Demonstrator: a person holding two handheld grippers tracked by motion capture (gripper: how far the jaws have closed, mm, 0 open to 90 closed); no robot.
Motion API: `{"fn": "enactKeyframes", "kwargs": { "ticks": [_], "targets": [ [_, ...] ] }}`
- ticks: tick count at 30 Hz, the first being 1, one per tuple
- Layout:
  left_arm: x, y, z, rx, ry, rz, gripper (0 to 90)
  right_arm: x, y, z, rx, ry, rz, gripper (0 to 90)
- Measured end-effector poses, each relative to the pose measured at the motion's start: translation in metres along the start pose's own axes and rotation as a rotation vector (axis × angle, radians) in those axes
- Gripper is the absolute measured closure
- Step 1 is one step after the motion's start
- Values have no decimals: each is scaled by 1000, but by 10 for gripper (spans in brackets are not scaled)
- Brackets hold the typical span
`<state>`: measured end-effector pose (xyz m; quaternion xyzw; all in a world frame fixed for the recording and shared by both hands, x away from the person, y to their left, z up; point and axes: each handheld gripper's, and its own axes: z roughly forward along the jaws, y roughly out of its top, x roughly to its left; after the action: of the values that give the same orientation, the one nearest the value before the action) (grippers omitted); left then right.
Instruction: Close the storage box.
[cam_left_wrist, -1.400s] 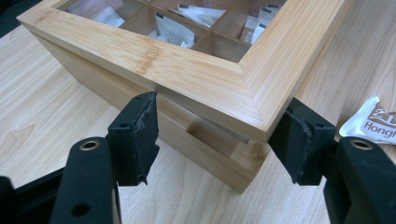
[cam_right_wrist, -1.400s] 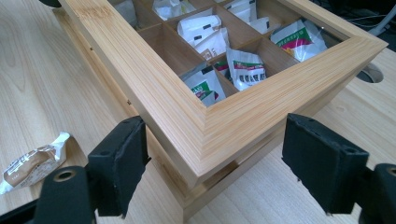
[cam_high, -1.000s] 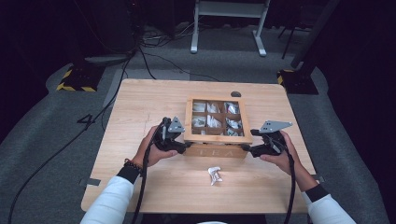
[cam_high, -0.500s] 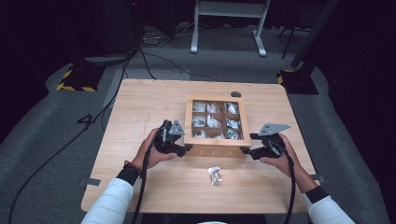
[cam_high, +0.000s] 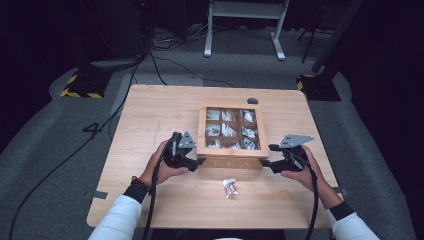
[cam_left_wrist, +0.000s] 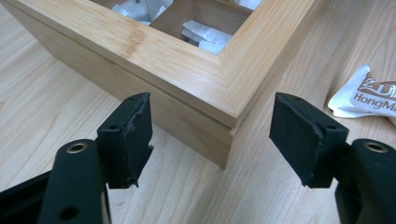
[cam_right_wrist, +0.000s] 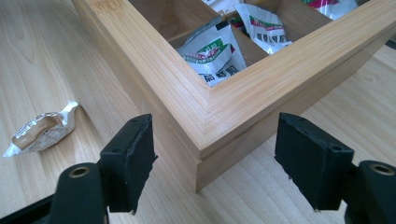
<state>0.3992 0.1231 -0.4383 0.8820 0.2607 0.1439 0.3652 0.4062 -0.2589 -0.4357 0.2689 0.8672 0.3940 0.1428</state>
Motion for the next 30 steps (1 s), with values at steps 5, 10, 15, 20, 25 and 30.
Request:
{"fn": "enactKeyframes", "kwargs": {
  "ticks": [5,10,15,20,25,30],
  "targets": [
    [-3,-1,-15,-6,29,10,254,2,1,-8,-5,-7,-23,282],
    [-1,1,-26,-52,45,-5,256,3,4,-17,-38,-16,-28,299],
    [1,6,-29,-74,60,-14,265,3,12,-22,-70,-30,-23,323],
    [5,10,-27,-75,79,-28,271,0,18,-20,-60,-68,-23,332],
    [9,9,-21,-48,94,-41,274,-3,16,-14,-32,-72,-5,329],
    [8,7,-18,-26,89,-27,268,-3,14,-12,-11,-66,0,317]
  ]
}}
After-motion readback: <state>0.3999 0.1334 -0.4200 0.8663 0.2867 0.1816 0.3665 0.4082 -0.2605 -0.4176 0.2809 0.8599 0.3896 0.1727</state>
